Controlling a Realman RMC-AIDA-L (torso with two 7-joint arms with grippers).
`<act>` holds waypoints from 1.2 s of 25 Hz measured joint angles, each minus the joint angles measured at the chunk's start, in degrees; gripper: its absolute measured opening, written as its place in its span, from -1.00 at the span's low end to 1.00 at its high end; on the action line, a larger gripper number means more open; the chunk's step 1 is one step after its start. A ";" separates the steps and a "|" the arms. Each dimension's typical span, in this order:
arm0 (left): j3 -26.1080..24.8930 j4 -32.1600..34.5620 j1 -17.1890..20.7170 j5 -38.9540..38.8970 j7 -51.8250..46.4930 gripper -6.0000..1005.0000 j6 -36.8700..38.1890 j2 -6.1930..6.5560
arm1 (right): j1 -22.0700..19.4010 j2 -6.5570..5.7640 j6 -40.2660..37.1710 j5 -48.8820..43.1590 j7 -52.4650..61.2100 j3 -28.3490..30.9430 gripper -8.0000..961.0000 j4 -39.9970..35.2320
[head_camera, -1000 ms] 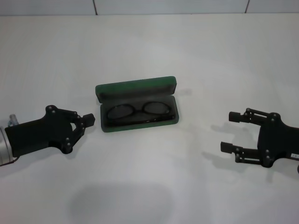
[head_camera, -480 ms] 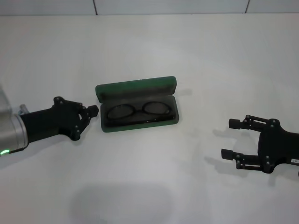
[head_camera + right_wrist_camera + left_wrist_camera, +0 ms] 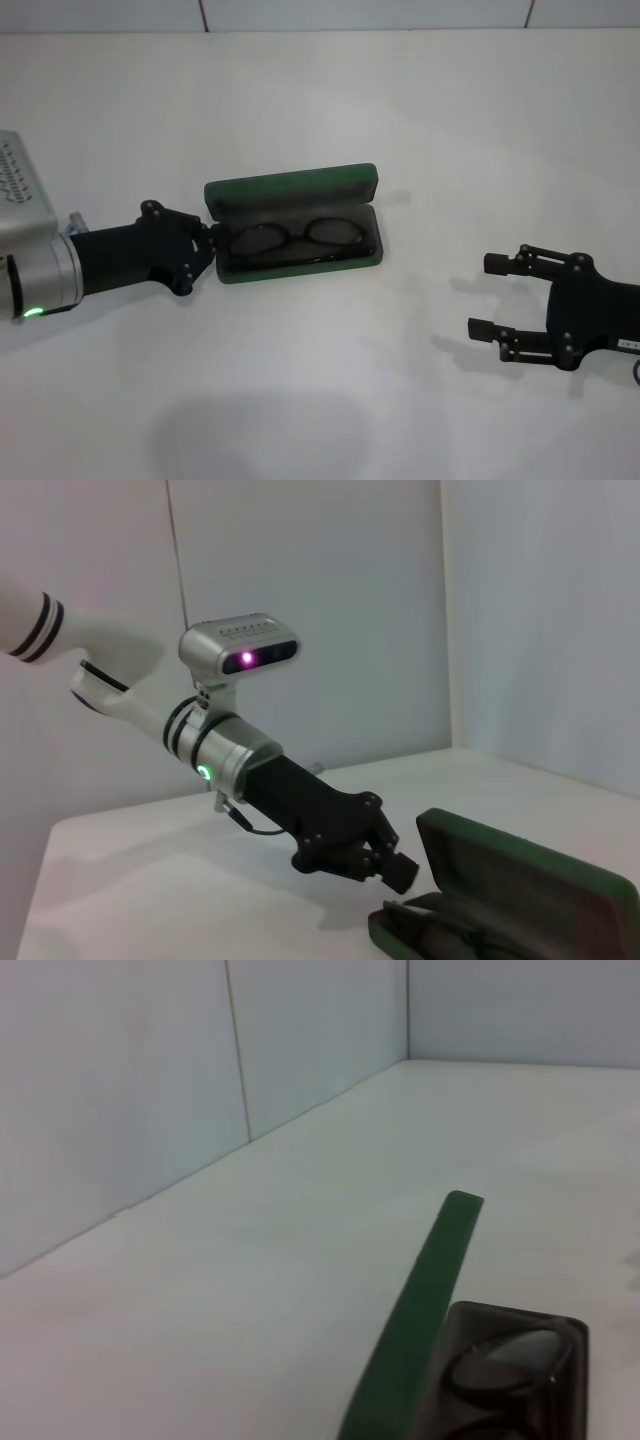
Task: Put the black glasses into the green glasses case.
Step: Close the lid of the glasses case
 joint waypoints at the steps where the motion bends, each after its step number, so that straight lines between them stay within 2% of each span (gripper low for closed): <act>1: -0.05 -0.02 -0.20 -0.03 -0.05 -0.99 -0.44 -0.12 | 0.00 0.05 -0.05 0.00 0.00 0.01 0.60 -0.02; 6: -0.21 -0.49 -1.25 -0.23 -0.17 -0.99 -4.03 -0.87 | 0.00 0.10 -0.12 0.01 0.00 -0.05 0.60 -0.03; 15: -0.41 -0.55 -1.58 -3.06 -0.22 -0.99 -8.78 -1.11 | -0.04 0.10 -0.88 0.01 0.66 -0.05 0.60 -0.11; 24: -0.50 -0.04 -2.19 -4.85 -0.01 -0.99 -9.60 -0.57 | 0.03 0.10 -1.24 0.01 0.85 -0.05 0.60 -0.21; 26: -0.50 0.00 -1.92 -4.84 -0.16 -0.99 -8.55 -0.41 | 0.03 0.10 -1.24 0.01 0.85 -0.05 0.60 -0.21; 30: -0.50 0.82 0.04 -5.00 -3.16 -0.99 -2.73 0.71 | 0.04 0.05 -1.22 0.01 0.86 -0.02 0.60 -0.21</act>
